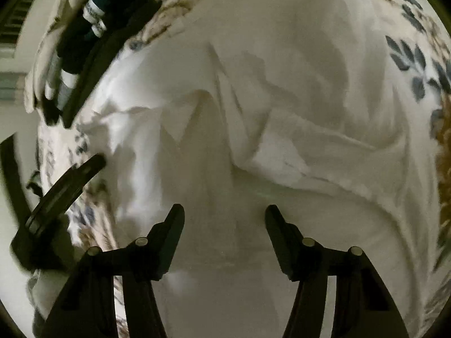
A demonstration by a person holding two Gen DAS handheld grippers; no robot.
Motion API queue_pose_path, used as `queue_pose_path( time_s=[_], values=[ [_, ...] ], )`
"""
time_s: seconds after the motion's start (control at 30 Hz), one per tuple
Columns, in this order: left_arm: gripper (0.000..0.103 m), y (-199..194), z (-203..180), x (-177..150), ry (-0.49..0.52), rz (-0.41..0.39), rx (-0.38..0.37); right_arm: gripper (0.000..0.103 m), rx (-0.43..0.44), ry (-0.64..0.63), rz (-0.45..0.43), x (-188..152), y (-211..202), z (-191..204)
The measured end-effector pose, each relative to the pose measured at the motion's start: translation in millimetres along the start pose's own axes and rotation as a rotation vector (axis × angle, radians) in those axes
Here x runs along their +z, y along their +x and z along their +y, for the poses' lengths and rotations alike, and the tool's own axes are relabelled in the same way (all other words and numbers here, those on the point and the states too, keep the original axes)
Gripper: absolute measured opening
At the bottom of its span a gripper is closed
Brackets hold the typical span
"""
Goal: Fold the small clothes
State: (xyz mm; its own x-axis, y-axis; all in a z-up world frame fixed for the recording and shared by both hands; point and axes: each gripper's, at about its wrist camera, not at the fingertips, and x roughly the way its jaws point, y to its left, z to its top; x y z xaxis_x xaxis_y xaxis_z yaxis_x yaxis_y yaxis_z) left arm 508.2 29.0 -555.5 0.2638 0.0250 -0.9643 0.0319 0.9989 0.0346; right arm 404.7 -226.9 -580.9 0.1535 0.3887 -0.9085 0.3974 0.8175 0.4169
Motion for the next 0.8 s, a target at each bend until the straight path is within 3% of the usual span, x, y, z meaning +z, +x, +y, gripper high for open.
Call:
queue_pose_path(
  time_s=[0.13,0.17,0.2,0.27,0.4,0.63,0.73,0.8],
  values=[
    [0.103,4,3,-3,0.054,0.005,0.019,0.058,0.076,-0.025,0.029,-13,7,5],
    [0.103,7,0,-1,0.058,0.007,0.024,0.045,0.064,-0.027,0.053,-17,14,3],
    [0.103,8,1,-4,0.062,0.011,0.029,0.024,0.052,-0.026,0.069,-21,20,2],
    [0.103,12,5,-7,0.061,0.019,0.027,0.002,0.007,-0.025,0.047,-30,20,-3],
    [0.103,29,-11,7,0.054,0.03,0.025,0.001,-0.047,-0.028,-0.028,-53,-3,-13],
    [0.103,40,6,8,0.056,0.031,0.017,0.002,-0.111,-0.004,-0.006,-80,-4,-24],
    [0.103,29,6,21,0.058,-0.004,0.018,0.023,-0.083,0.046,0.037,-68,0,-27],
    [0.103,2,12,11,0.066,-0.062,0.016,0.059,-0.099,0.047,0.029,-60,-10,-27]
  ],
)
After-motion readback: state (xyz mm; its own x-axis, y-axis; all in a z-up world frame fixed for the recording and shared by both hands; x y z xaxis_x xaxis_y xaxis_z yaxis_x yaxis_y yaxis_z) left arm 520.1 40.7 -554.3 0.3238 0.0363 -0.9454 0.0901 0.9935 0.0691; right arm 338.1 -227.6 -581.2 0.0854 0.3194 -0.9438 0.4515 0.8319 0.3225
